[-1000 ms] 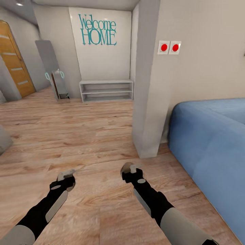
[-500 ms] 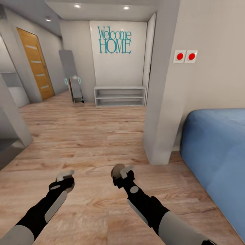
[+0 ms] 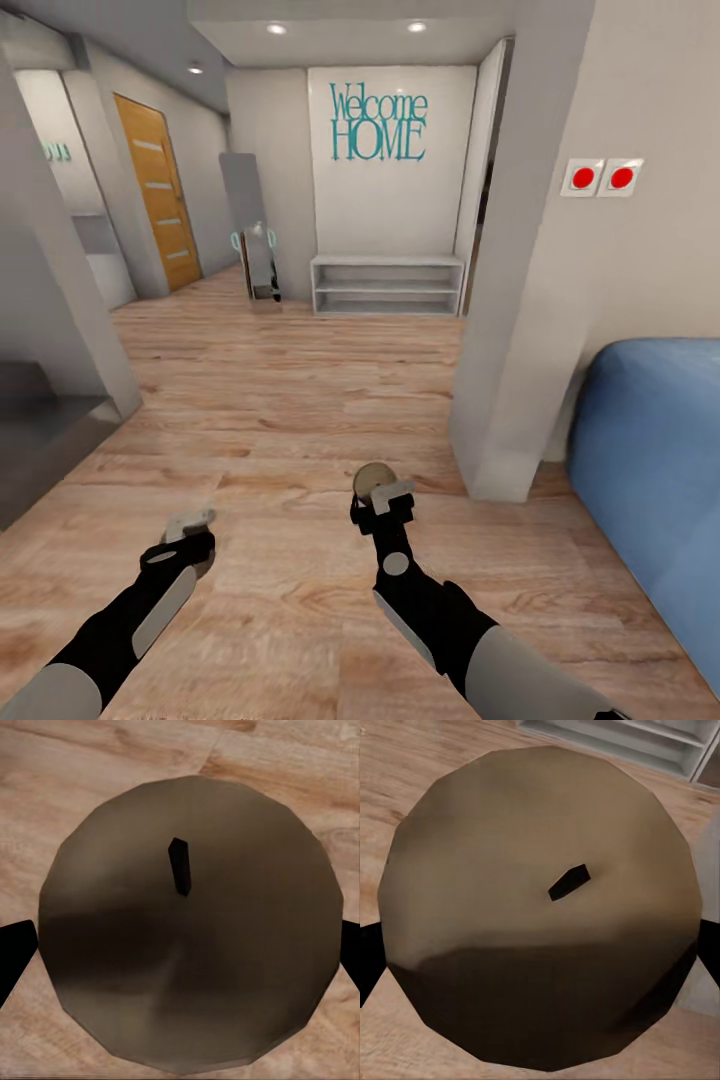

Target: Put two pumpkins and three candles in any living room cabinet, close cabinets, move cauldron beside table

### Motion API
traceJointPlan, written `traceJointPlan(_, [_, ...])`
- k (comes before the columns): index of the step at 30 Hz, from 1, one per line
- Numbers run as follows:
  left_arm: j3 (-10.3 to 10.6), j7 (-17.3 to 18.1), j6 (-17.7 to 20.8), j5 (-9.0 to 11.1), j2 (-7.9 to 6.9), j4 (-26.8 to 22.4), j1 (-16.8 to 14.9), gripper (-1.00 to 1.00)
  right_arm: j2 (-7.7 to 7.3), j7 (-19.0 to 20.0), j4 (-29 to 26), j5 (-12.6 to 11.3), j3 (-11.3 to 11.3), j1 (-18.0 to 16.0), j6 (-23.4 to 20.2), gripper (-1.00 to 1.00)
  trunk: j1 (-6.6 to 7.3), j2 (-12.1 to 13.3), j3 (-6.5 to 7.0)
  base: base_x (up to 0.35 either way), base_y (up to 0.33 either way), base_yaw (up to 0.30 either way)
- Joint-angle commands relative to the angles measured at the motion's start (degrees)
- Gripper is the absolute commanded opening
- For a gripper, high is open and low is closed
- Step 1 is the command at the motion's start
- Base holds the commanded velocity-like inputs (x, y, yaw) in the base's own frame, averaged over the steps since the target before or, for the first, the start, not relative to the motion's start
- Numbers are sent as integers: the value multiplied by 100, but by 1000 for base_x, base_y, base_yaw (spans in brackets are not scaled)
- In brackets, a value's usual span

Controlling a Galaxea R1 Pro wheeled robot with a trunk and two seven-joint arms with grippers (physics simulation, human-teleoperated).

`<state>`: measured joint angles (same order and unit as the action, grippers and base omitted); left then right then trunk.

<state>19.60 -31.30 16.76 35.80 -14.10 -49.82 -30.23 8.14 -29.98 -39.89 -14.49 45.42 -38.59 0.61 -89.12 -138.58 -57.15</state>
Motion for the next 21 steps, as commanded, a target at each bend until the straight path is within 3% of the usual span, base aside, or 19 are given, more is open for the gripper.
traceJointPlan(1, [-3, 10, 3, -12, 1, 3, 0, -100, -2, 1, -1, 8, 2, 0, 0, -100, 23, 41, 18, 0, 0, 283])
traceJointPlan(21, [0, 10, 3, -12, -5, -1, 0, -100, 2, 9, 244, 55, 19, 21, 12, -100, 462, 844, 377, 0, 0, 285])
